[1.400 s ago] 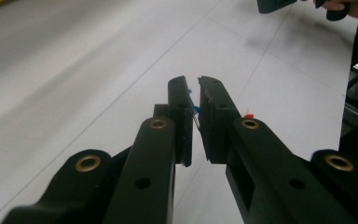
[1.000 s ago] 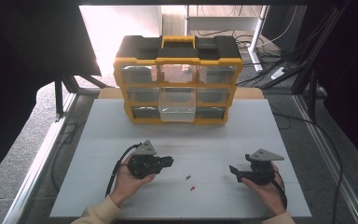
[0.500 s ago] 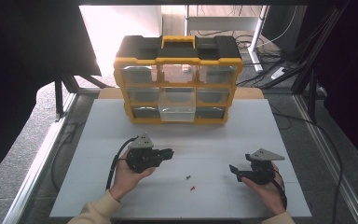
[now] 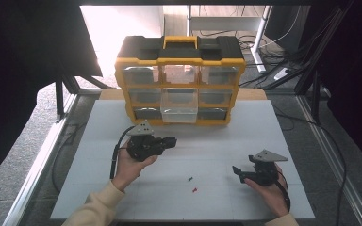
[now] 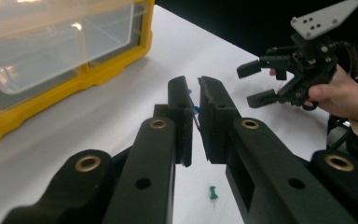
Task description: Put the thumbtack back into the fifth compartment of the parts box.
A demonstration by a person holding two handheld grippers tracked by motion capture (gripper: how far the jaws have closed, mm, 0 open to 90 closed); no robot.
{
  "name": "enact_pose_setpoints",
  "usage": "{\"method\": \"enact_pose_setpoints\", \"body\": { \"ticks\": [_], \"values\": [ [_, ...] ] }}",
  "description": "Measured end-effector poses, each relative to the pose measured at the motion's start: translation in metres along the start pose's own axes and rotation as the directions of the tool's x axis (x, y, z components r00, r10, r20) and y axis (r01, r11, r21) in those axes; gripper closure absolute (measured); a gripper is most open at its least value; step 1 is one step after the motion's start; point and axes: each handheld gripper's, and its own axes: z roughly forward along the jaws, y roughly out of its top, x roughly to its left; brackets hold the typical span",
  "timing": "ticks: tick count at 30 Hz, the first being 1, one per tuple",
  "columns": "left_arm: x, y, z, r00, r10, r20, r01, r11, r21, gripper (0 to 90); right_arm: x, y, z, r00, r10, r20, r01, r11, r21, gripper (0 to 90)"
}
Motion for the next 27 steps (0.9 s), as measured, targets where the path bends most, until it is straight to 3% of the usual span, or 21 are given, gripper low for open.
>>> {"method": "enact_pose_setpoints", "body": {
  "ticks": [18,27],
  "values": [
    [0.023,0.045,0.003,0.9985,0.012,-0.053,-0.015,0.9977,-0.067,83.2,-0.002,0.000,0.000,1.0000,0.004,0.008,-0.005,1.000,0.003,18.4],
    [0.031,0.060,0.007,0.9977,0.017,-0.066,-0.022,0.9965,-0.081,83.2,-0.002,0.000,0.000,1.0000,0.003,0.008,-0.003,1.000,0.005,18.4]
  ]
}}
